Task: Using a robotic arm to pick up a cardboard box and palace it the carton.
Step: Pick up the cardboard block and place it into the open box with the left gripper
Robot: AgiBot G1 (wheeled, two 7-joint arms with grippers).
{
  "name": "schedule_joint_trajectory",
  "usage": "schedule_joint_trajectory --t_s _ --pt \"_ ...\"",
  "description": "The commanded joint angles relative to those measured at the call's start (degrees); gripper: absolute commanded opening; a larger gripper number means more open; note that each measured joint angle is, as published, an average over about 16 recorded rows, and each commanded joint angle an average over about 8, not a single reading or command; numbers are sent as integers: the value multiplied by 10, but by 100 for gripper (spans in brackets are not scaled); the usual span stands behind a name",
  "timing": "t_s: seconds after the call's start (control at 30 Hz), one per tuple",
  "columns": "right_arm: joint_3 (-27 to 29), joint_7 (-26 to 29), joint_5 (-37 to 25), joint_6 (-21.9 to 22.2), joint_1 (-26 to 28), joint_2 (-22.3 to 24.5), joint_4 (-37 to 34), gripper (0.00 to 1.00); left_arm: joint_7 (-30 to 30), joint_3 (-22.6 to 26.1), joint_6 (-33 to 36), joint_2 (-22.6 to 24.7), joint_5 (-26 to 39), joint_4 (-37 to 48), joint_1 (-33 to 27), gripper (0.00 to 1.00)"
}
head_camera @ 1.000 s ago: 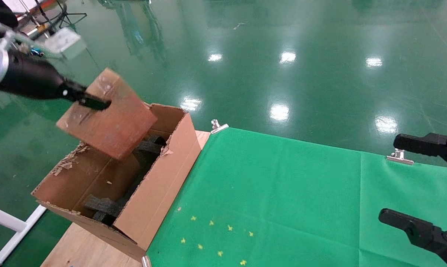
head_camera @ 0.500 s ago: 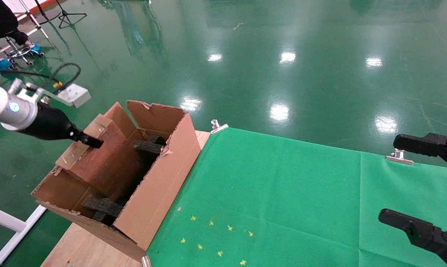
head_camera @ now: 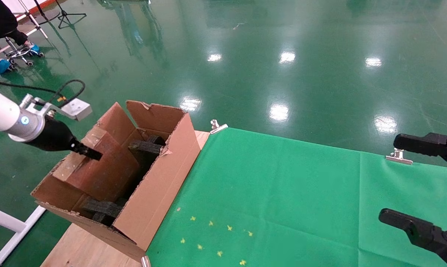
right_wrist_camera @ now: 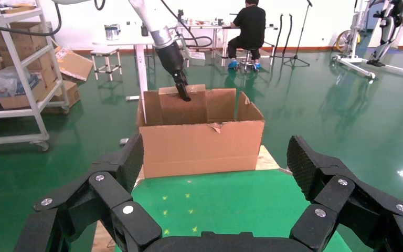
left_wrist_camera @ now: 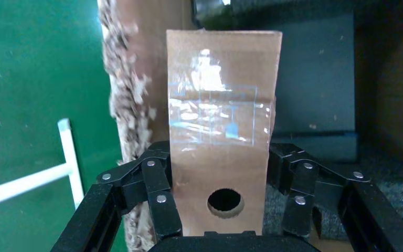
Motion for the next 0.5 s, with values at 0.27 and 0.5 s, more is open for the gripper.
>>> schedule_joint_trajectory --t_s 0.27,0.5 --pt "0 0 0 0 0 0 0 100 0 7 -21 27 10 67 5 0" --pt "0 0 0 0 0 0 0 100 -14 10 -31 43 15 94 8 0"
